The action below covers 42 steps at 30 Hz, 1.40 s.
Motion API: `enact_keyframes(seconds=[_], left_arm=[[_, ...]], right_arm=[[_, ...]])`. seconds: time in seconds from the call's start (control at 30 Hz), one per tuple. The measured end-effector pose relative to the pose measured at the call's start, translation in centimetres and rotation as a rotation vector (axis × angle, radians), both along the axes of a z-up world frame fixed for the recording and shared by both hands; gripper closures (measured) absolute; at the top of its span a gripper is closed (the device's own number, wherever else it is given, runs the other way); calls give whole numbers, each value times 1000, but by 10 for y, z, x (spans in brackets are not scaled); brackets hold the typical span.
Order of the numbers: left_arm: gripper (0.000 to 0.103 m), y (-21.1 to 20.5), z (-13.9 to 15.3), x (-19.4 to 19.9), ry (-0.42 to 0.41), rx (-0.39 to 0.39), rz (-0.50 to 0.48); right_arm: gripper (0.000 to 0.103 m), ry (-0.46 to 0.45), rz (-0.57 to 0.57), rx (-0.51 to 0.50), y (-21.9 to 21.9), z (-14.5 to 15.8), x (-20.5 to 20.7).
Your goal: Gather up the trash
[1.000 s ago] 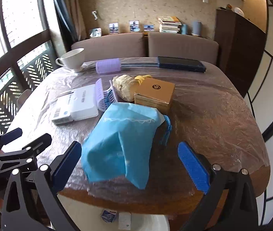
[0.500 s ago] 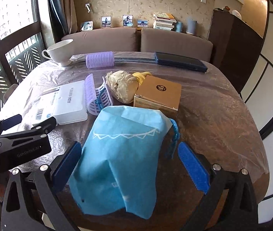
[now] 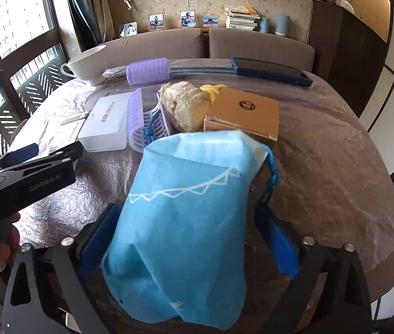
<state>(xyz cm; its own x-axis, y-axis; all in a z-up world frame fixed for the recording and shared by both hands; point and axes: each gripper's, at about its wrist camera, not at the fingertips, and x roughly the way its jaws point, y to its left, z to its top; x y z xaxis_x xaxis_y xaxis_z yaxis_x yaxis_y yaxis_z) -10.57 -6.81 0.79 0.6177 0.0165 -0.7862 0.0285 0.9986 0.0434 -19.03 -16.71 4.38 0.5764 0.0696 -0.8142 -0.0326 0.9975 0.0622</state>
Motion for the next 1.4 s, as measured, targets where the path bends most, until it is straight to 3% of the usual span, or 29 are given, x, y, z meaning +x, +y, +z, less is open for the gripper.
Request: enact_keyframes(seconds=[0.1,0.33,1.4], left_arm=[[49,1,2,0,13,-50,-12],[51,6,5,-8,10,-125,-10],[51,7,29,-59,-48,-189,19]], right_arm=[[29,15,5,31,-3,-3,-1],[44,7,21,97,-9,0,-3],[46,-31,59,167,-17,23,-27]])
